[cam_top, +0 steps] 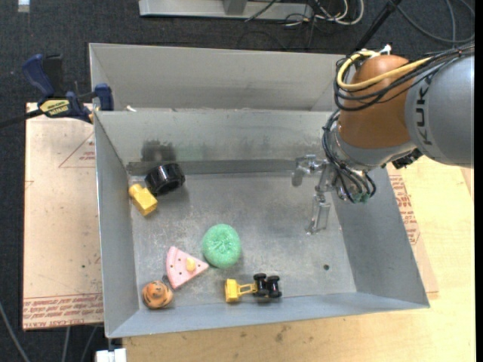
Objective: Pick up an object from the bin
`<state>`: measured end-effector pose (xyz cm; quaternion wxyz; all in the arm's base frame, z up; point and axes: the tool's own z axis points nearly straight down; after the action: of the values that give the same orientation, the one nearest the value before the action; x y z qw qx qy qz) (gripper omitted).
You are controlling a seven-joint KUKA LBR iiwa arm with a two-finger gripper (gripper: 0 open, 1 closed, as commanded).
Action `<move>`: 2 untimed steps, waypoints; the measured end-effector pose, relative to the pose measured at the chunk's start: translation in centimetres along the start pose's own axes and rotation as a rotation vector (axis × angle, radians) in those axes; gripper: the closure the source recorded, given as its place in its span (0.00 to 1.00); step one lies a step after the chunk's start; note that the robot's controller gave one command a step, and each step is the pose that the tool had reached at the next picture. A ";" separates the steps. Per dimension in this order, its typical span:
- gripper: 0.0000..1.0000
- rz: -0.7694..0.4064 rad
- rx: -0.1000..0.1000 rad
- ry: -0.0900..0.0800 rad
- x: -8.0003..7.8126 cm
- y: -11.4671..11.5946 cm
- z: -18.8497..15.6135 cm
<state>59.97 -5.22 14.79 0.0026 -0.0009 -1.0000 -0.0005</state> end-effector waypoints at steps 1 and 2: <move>0.00 -0.001 0.001 -0.007 -0.1 0.0 -0.5; 0.00 -0.019 0.004 -0.017 -0.2 0.8 0.5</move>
Offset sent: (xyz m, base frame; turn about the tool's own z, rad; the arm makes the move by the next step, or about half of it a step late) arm -0.0094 0.0691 -0.0776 -0.1276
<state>60.13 -4.41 14.28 -0.0057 0.0085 -0.9999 0.0015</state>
